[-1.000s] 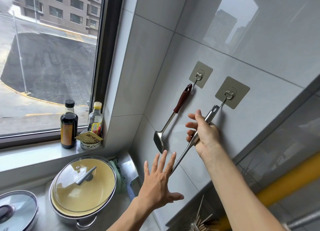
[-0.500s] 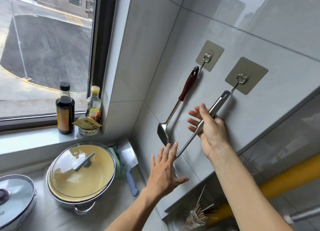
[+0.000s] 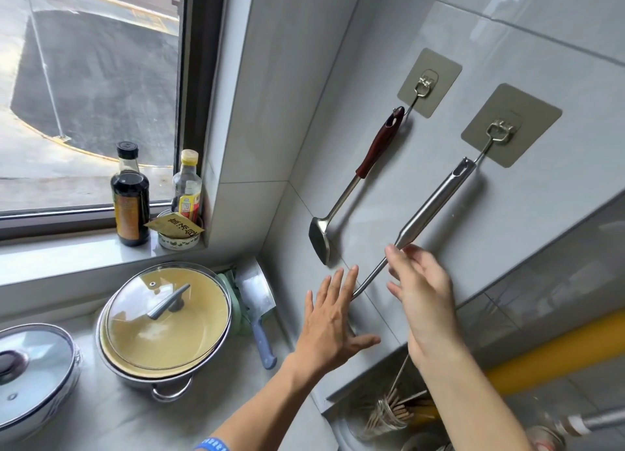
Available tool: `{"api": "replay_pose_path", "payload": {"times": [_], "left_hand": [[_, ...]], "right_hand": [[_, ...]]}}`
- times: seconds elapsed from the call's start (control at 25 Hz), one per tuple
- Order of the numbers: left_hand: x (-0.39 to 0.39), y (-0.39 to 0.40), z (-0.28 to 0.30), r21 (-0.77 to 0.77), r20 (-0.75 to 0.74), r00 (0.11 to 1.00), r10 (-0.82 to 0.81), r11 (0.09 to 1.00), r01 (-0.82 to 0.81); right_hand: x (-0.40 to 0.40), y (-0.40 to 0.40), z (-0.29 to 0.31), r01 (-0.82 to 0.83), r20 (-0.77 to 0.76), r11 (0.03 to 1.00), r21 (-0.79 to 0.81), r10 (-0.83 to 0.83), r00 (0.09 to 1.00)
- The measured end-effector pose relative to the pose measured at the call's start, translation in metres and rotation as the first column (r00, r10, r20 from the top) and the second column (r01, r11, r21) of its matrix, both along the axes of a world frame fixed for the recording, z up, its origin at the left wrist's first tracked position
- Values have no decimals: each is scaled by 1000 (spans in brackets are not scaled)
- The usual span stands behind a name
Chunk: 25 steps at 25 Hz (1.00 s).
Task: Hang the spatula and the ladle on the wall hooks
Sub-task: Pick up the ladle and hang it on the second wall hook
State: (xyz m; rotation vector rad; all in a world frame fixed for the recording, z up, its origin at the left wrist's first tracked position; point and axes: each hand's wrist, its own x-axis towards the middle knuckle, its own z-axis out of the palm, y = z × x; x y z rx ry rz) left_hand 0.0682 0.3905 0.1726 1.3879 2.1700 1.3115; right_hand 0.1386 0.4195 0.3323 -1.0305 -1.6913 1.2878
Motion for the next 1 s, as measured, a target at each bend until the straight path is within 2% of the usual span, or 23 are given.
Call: {"api": "replay_pose_path", "payload": {"times": [0.04,0.08,0.12,0.16,0.2,0.24,0.28,0.36,0.44,0.56,0.64,0.76,1.0], "left_hand": [[-1,0,-1,-4,-3,1000,-4,1000,4],[-1,0,-2,-4,-1,1000,-8,1000,8],[-2,0,-2,-3,3,1000,-14,1000,14],[-3,0,-1,-2,8,1000,-20,1000,20],[-3,0,-1,-1,12,1000,-27,1000,27],[-4,-1,0,0,15,999,-37,999,37],[-6,-5,-1,-2,18,998,-59,998,59],[-16,-19,-6,-5,3,993,-118,993,118],[-35,-37,-11,3,-13,989,-147,989,147],[-67,-46,-3,27,26,999,-29,999,28],[-80,-35,12,11,-13,1000,14,1000,-14],[-87,-12,29,-66,-133,991,-20,998,11],[-106,15,30,-101,-41,998,-43,994,39]], "right_hand": [[9,-7,-4,5,43,982,187,-14,999],[16,-10,-7,-28,117,893,449,-28,993],[21,-9,-8,-132,231,696,706,-50,972],[21,-5,-8,-287,367,431,856,-115,923],[18,0,-7,-451,491,210,867,-218,843],[14,5,-6,-599,594,98,795,-327,735],[11,9,-5,-719,670,64,692,-428,607],[11,20,-4,-859,725,80,505,-580,372],[17,26,-5,-898,722,105,427,-637,269],[19,26,-11,-906,691,117,406,-688,220],[18,25,-18,-907,663,95,410,-714,225],[17,27,-29,-922,664,60,383,-712,229],[15,32,-35,-938,668,46,345,-714,210]]}}
